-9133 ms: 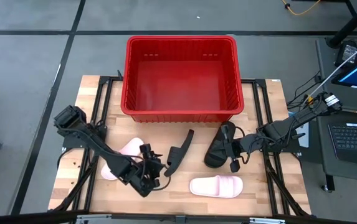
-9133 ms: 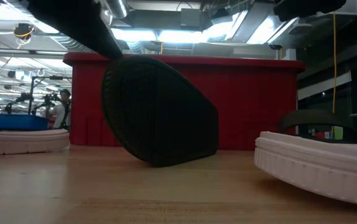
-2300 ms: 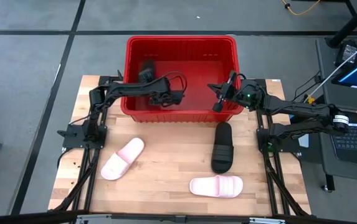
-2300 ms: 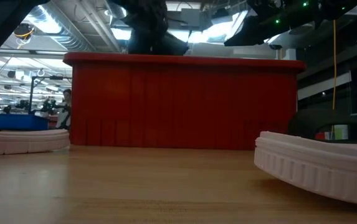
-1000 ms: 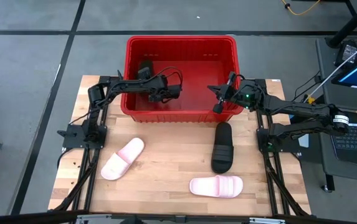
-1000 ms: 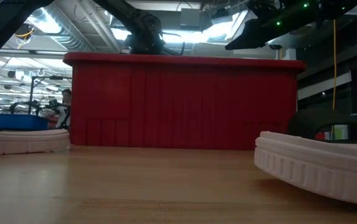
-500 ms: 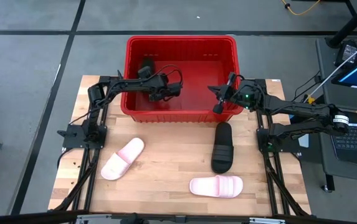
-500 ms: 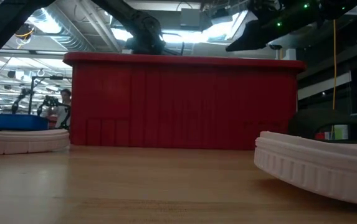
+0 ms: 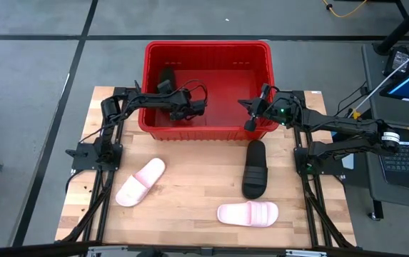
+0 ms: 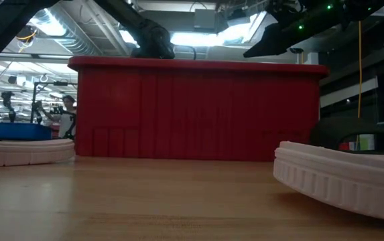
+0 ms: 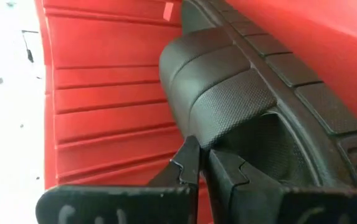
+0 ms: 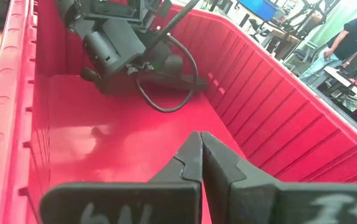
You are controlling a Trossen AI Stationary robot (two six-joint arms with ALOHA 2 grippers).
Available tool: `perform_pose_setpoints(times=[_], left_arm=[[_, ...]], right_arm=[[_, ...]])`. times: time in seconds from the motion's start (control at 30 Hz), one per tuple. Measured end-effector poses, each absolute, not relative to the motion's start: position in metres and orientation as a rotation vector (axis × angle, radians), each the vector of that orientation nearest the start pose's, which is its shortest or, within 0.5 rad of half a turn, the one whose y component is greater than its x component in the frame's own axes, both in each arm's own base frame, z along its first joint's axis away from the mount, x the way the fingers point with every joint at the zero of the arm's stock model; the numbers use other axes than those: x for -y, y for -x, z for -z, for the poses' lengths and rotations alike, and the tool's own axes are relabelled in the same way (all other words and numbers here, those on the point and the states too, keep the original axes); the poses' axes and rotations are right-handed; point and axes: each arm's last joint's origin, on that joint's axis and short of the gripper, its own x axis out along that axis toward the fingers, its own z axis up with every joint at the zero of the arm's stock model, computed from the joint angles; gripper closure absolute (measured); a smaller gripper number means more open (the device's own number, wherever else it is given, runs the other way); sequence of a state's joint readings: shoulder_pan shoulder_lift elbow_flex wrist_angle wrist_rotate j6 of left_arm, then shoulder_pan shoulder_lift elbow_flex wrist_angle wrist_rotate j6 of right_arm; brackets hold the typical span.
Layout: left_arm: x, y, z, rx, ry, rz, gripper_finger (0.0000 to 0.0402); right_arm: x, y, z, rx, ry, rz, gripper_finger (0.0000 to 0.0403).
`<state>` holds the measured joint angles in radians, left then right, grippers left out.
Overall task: Pick and place slides into bin
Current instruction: Put the left black slides into the red bin
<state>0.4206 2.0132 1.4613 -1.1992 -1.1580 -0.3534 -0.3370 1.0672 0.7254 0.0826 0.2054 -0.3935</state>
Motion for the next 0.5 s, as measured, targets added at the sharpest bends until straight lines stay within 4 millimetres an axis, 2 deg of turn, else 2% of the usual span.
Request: perform_pose_setpoints(times=[0.2, 0.5], left_arm=[[-0.174, -0.321, -0.185, -1.474, -0.446, -1.397, 0.0398], [-0.175, -0.315, -0.165, -1.523, -0.466, -1.336, 0.0398]], right_arm=[[0.084, -0.221, -0.285, -0.364, 0.365, 0.481, 0.0397], [0.084, -0.221, -0.285, -0.363, 0.365, 0.481, 0.0397]])
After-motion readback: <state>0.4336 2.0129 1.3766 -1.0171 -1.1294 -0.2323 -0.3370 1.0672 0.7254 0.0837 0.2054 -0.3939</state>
